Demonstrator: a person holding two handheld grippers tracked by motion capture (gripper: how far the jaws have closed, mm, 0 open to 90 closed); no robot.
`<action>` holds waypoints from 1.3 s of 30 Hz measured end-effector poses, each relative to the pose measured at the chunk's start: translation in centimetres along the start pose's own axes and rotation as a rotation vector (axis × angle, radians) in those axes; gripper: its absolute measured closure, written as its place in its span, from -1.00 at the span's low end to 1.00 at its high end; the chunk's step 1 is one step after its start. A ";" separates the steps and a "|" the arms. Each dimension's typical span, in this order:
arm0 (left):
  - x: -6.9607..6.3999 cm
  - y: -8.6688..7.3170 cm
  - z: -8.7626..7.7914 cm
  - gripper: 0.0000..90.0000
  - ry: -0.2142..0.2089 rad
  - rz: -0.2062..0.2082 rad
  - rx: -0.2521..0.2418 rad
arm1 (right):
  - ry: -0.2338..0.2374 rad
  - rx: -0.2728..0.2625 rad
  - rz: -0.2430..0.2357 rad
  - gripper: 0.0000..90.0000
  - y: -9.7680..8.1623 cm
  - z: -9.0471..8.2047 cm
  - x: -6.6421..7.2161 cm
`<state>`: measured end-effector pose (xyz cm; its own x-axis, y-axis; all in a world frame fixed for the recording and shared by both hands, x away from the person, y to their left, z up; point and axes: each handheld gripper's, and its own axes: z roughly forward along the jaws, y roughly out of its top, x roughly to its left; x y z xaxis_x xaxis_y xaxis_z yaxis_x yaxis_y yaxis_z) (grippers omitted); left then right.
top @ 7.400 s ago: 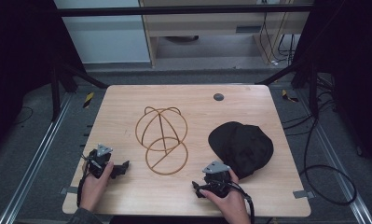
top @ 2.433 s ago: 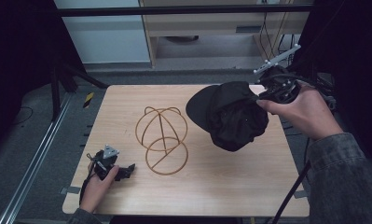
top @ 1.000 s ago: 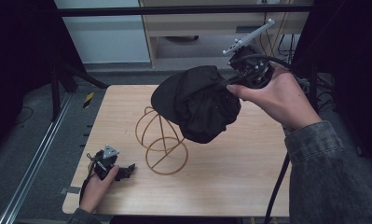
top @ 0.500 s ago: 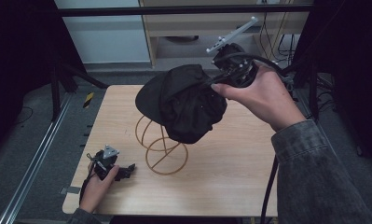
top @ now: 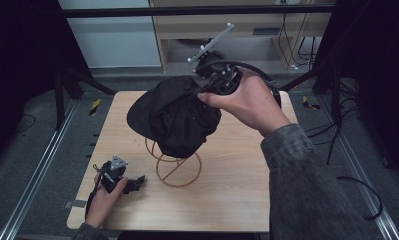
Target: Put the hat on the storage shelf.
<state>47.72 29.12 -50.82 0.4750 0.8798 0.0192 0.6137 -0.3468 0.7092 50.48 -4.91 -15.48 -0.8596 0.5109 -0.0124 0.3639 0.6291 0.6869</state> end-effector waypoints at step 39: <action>-0.1 0.0 0.1 -1.00 -0.007 0.006 0.000 | 0.012 0.194 0.036 0.86 -0.8 7.4 -0.5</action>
<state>47.75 29.02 -50.82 0.4833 0.8752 0.0185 0.6108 -0.3523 0.7091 53.29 -1.34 -21.45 -0.8488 0.5284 0.0189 0.4555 0.7127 0.5334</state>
